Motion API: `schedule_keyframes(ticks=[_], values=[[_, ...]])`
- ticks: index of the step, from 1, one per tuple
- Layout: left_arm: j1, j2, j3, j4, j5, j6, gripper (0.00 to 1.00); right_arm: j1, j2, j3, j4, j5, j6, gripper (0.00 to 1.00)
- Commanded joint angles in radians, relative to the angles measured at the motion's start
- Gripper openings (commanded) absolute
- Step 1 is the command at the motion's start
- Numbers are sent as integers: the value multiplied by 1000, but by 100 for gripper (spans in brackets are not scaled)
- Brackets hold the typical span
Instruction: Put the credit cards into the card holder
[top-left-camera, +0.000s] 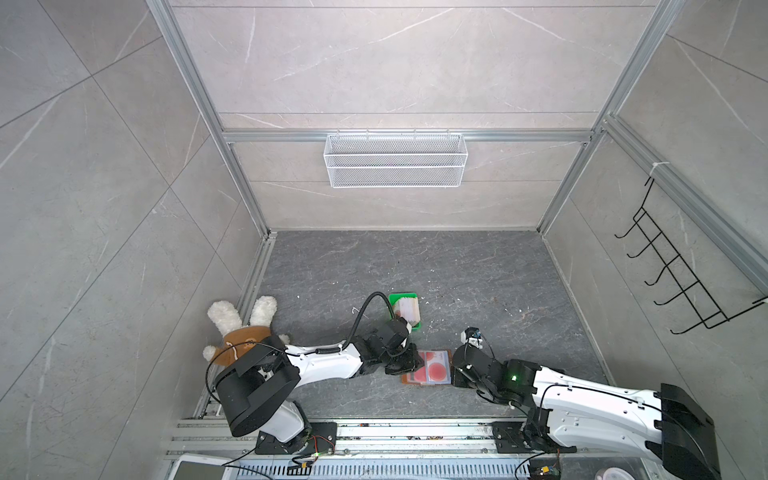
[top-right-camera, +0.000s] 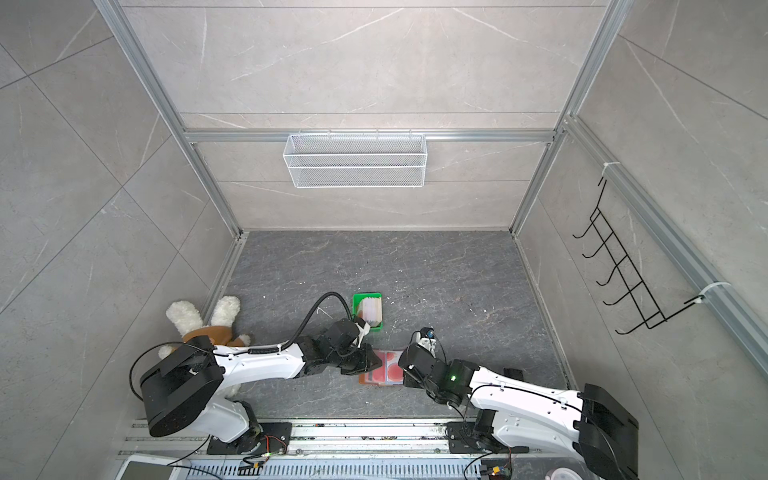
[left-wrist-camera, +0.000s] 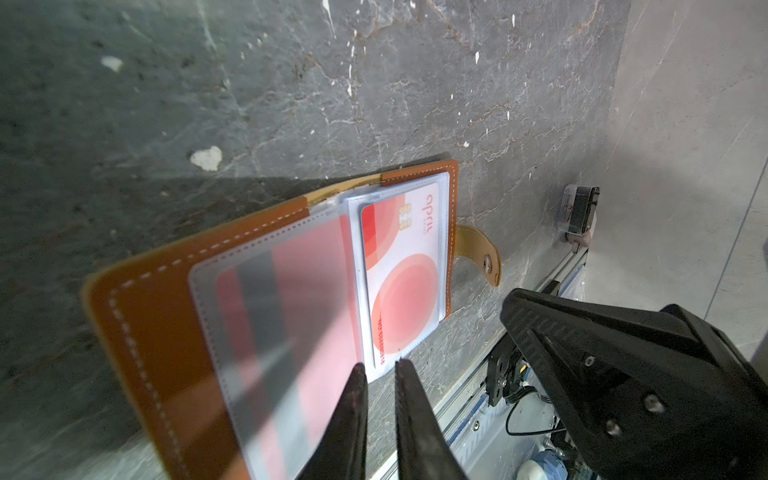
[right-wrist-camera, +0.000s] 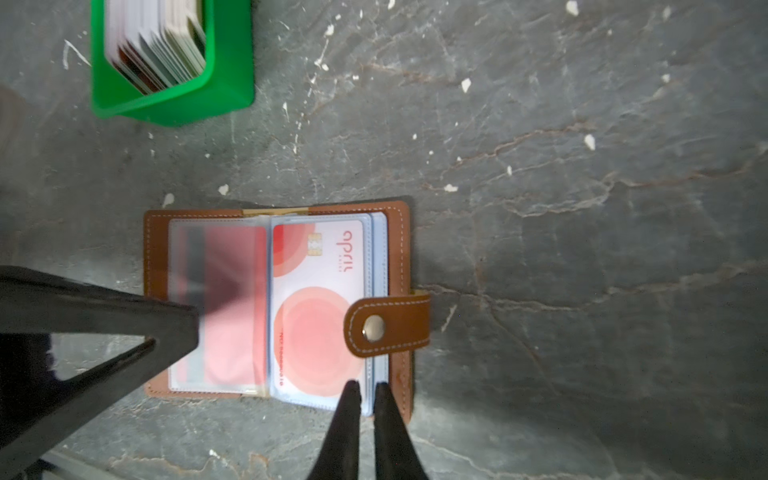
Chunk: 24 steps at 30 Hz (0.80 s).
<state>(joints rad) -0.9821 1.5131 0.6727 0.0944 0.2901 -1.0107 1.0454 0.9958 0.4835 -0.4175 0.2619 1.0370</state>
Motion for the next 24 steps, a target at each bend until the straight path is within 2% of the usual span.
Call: schedule_keyframes(ticks=[1,8,15,19,24], values=[[-14,-2,18,-3,-13,45,17,4,-58,-34,22,2,12,17],[-36,61,86,-68,-49,68,17,-30,-188,-88,58,-52,11,25],[-46,112,135,-126,-80,72,17,-158,-196,-139,157,-228,-11,25],[-46,146,168,-153,-88,78,17,-219,-166,-170,218,-307,-11,23],[-46,174,195,-176,-95,77,17,-231,-134,-170,229,-319,-18,16]])
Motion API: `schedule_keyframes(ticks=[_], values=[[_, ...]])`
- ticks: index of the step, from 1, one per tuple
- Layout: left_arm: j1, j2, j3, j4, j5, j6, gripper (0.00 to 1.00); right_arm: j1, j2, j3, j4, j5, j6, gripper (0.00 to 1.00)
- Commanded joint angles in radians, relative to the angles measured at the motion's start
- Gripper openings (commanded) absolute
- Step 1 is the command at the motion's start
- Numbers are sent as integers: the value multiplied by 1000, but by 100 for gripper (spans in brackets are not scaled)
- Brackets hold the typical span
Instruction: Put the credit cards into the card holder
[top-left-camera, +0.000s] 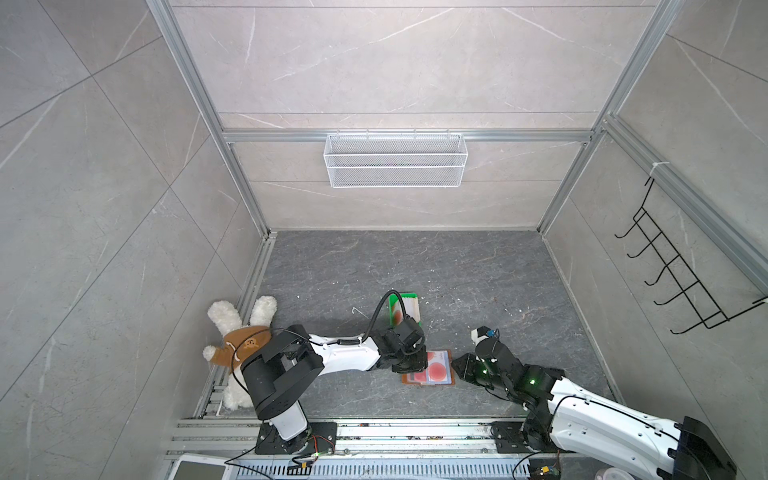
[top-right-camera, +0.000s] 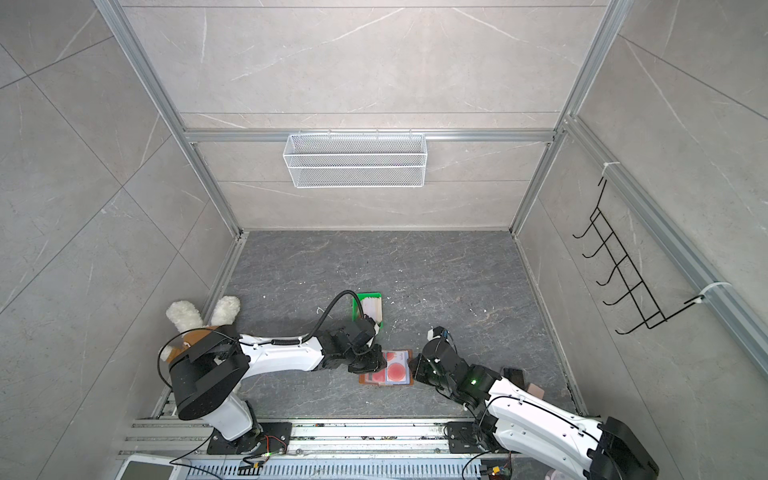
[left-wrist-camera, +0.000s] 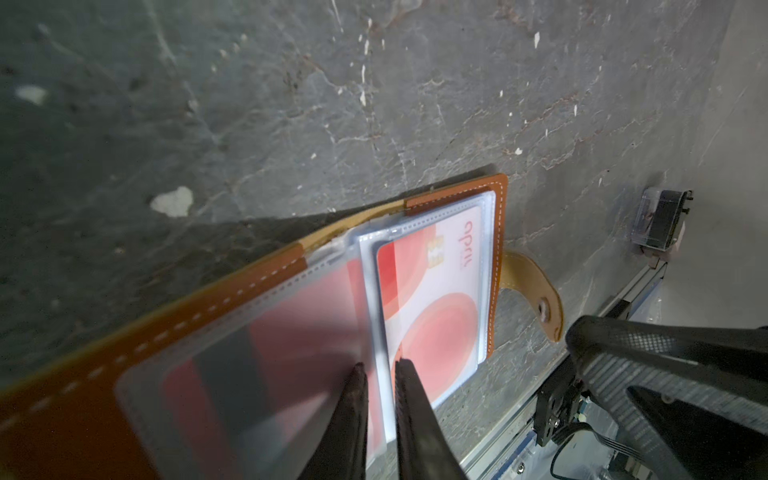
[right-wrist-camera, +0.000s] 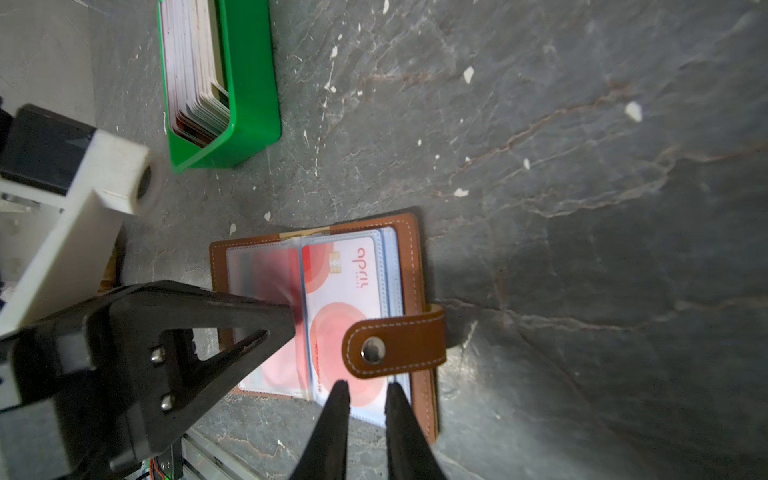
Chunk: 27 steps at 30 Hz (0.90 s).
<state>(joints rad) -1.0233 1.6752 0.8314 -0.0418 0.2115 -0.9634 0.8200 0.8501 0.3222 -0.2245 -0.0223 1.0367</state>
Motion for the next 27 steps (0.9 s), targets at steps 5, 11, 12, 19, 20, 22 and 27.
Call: schedule_keyframes(ticks=[5,11,12,19,20,22,27], values=[[-4,35,51,-37,-15,29,17,-10,44,0,42,-36,-21,15],[-3,52,56,-35,-12,26,13,-10,84,2,52,-37,-21,14],[-3,55,57,-35,-11,24,13,-9,88,2,55,-40,-21,14],[-3,74,55,-35,-9,16,9,-11,120,-5,104,-73,-23,19],[-3,74,54,-35,-10,15,8,-11,127,-6,108,-78,-24,20],[-3,77,51,-35,-11,12,7,-11,137,-7,117,-88,-24,20],[-4,79,42,-33,-13,4,6,-11,148,-12,138,-105,-27,22]])
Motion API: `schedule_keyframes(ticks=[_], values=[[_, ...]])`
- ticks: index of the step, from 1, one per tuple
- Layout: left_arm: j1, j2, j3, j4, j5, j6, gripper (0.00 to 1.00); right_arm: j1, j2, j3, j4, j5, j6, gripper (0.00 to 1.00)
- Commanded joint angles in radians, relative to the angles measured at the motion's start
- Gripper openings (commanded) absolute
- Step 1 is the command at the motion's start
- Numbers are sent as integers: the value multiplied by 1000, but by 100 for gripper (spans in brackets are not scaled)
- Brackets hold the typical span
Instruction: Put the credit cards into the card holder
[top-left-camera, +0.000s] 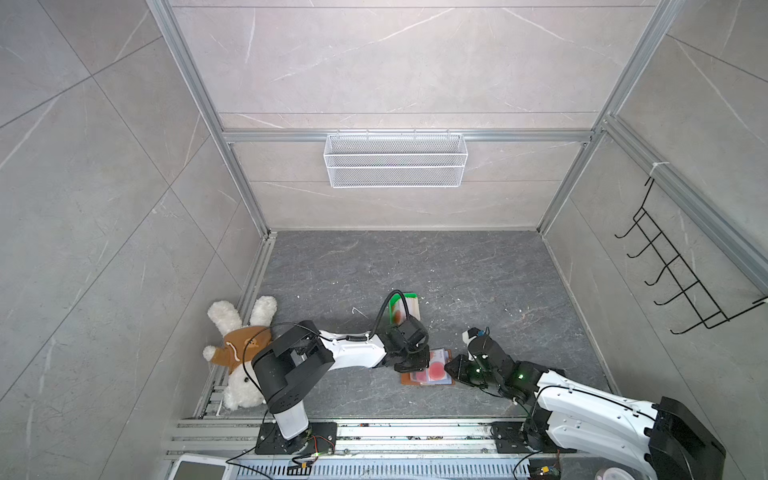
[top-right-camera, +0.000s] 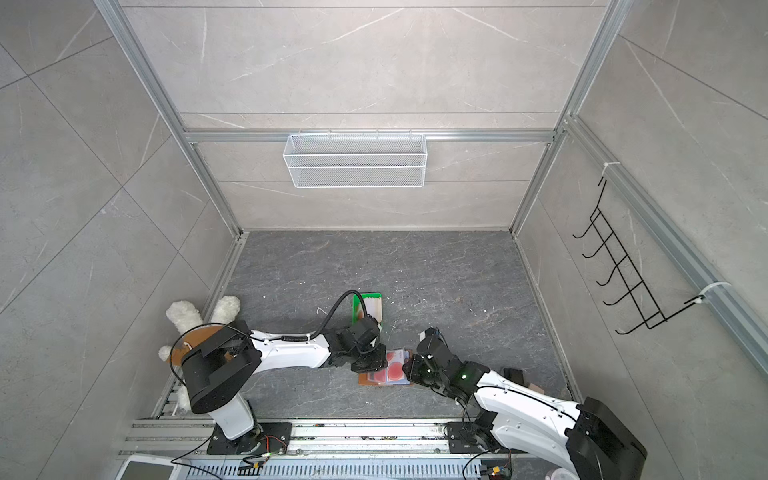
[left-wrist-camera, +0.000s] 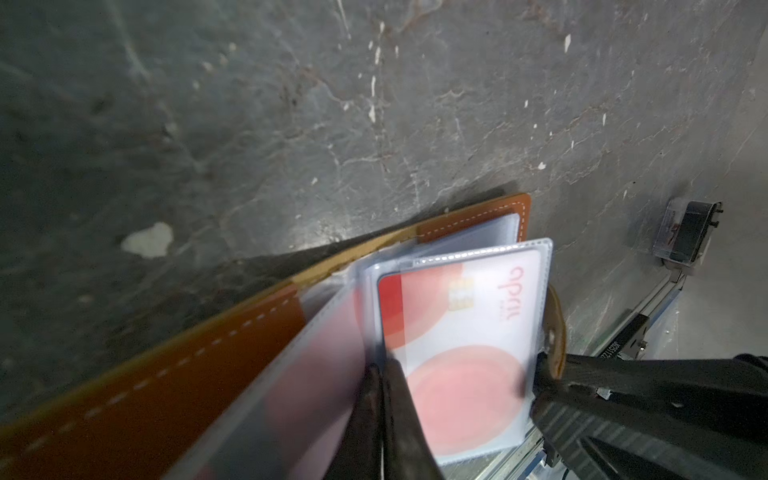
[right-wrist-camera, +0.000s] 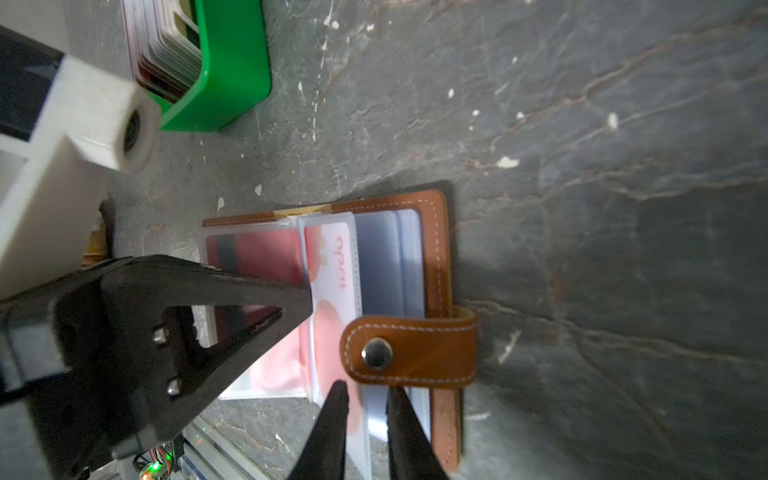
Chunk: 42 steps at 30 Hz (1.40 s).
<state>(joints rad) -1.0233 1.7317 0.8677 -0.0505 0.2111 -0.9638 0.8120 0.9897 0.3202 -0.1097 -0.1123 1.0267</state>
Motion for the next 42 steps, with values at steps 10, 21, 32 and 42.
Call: schedule_keyframes(ticks=[10,21,32,42], values=[[-3,17,2,-17,-12,-1,5,-3,56,-9,74,-53,-28,20],[-4,-9,-19,17,-12,-9,7,-3,64,-18,83,-46,-22,19],[10,-104,-35,55,0,22,13,-4,47,1,39,-32,-41,19],[76,-263,-80,61,51,64,16,1,53,34,31,-45,-55,20]])
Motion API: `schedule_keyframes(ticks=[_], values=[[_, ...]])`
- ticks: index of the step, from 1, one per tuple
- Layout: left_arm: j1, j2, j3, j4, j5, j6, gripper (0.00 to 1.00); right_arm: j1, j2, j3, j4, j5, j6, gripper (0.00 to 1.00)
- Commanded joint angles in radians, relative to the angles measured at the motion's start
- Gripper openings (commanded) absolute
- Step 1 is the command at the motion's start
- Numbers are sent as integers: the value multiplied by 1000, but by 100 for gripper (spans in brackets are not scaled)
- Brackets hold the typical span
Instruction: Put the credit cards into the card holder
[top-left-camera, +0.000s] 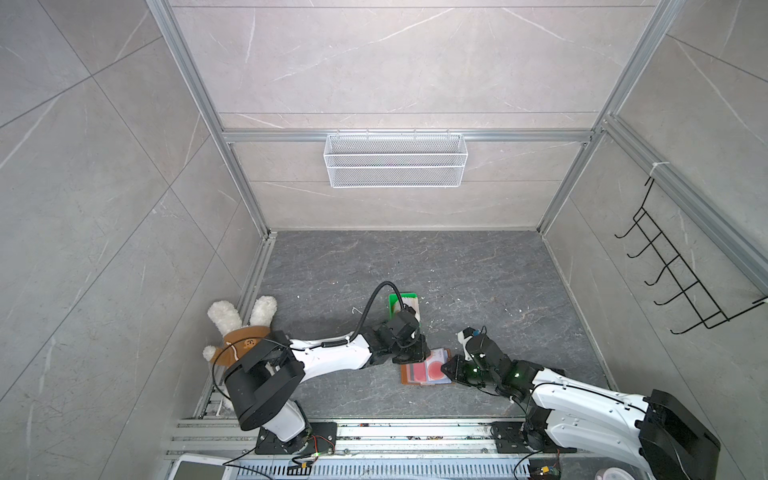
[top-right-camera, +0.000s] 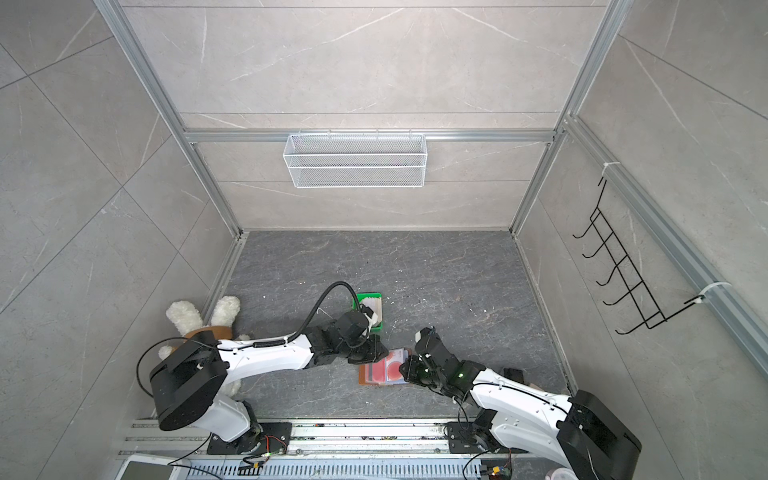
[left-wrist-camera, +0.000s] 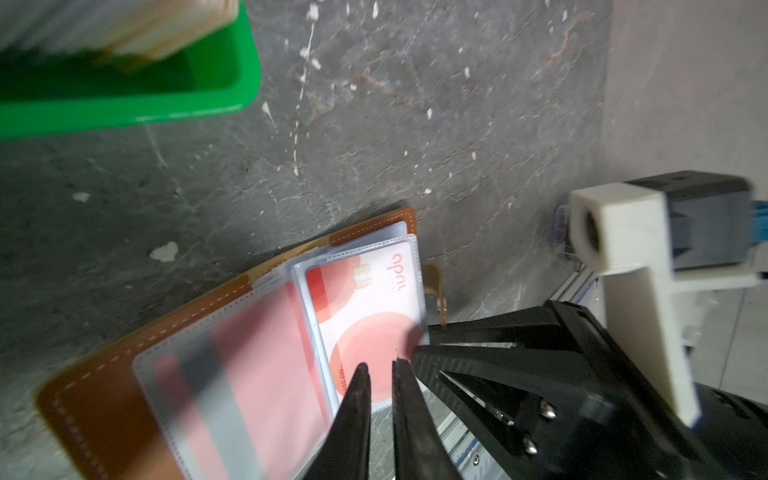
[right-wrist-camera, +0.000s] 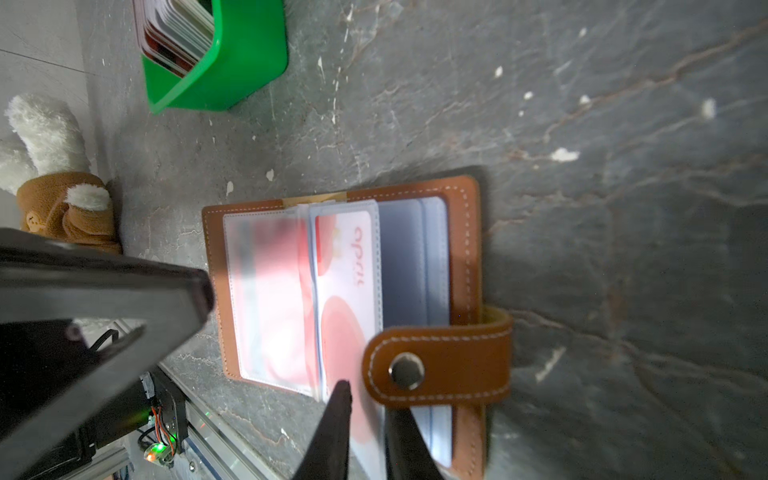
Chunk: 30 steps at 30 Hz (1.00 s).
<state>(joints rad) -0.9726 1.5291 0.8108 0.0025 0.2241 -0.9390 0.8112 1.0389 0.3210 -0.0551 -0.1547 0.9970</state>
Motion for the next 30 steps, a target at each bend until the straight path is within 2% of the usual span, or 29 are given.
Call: schedule_keyframes(ticks=[1,10,20,30], values=[[37,-79,-35,11,47,40,16,7,5,43,-27,-3,-30,20],[153,-198,-151,75,147,2,17,127,108,207,-133,96,-74,22],[281,-331,-177,-19,236,49,18,230,306,386,-154,163,-93,24],[335,-359,-161,-80,286,97,18,237,279,406,-189,228,-95,25]])
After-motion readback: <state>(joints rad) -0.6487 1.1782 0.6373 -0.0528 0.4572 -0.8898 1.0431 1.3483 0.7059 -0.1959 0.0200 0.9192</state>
